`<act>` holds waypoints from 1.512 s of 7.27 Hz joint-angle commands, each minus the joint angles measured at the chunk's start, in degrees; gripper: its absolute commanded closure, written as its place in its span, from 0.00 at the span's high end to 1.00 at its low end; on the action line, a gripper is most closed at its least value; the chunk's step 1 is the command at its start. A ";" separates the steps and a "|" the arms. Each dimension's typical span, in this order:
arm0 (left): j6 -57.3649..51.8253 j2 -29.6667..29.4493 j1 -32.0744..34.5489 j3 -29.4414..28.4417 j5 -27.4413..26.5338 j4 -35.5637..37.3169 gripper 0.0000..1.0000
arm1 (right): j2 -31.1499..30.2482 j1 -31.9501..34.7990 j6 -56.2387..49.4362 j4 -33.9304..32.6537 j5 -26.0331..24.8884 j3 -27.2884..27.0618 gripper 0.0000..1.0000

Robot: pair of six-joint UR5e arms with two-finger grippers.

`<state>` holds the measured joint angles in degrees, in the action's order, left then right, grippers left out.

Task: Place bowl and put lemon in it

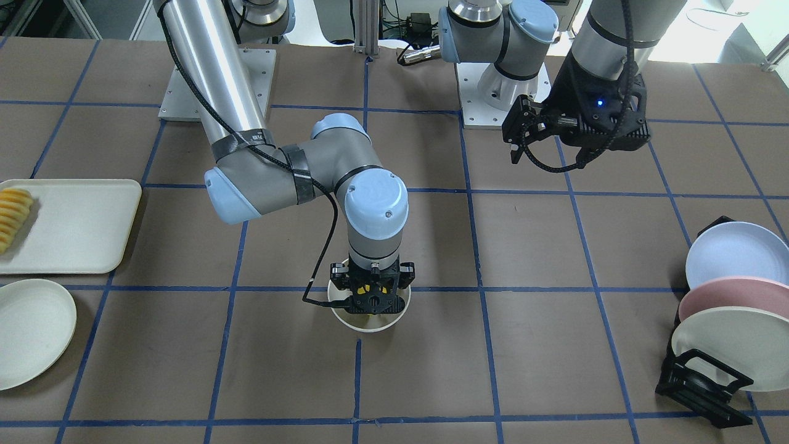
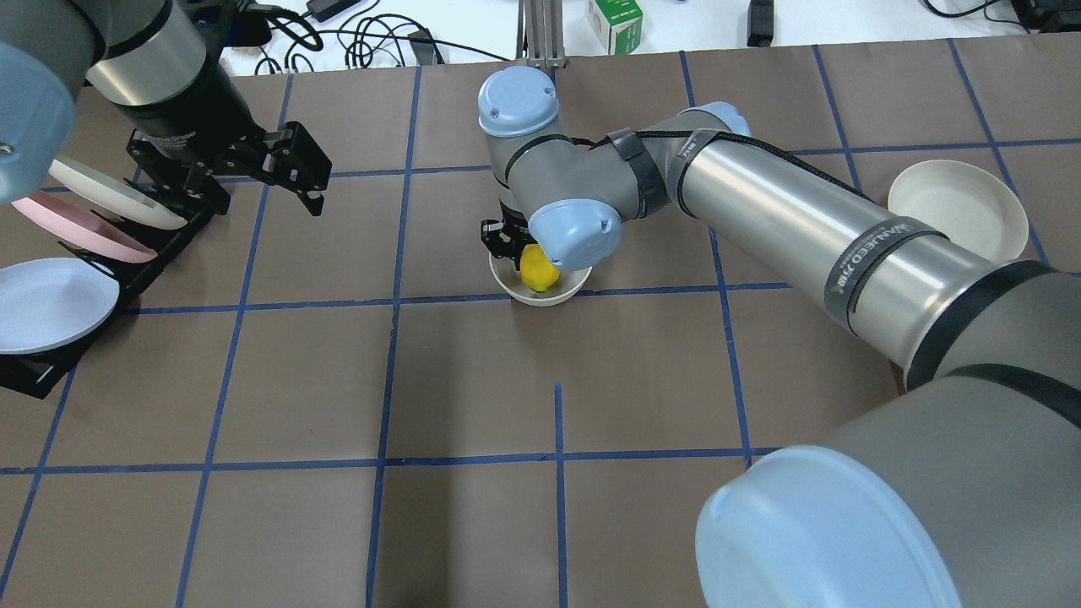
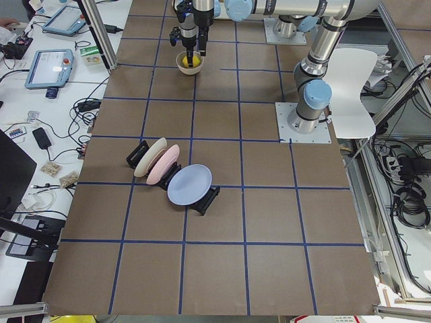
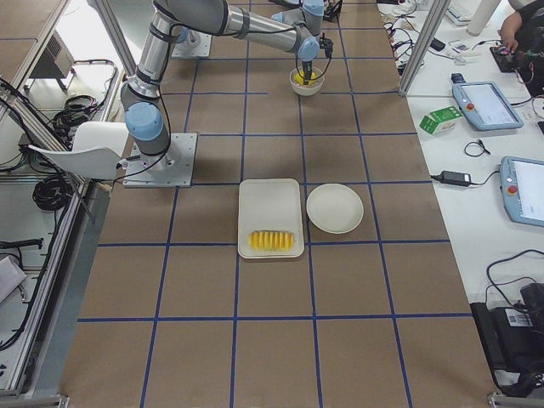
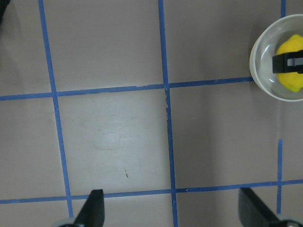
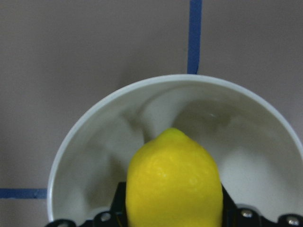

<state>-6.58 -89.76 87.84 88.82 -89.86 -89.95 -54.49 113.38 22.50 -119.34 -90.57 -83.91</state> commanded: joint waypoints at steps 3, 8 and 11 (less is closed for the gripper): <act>-1.33 -0.33 -0.47 -2.42 0.29 -0.13 1.00 | 1.14 0.00 0.26 -0.54 -0.30 -0.02 1.00; -0.97 0.03 -0.38 -1.89 0.21 -0.14 1.00 | -17.87 -0.26 0.00 12.85 0.22 0.07 1.00; -0.89 -0.33 0.14 -1.45 -0.50 -0.14 1.00 | -28.37 -0.44 0.00 25.28 0.22 -0.02 1.00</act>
<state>-7.54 -89.96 87.87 87.33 -90.18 -90.09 -79.48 112.98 22.50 -97.62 -90.30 -83.89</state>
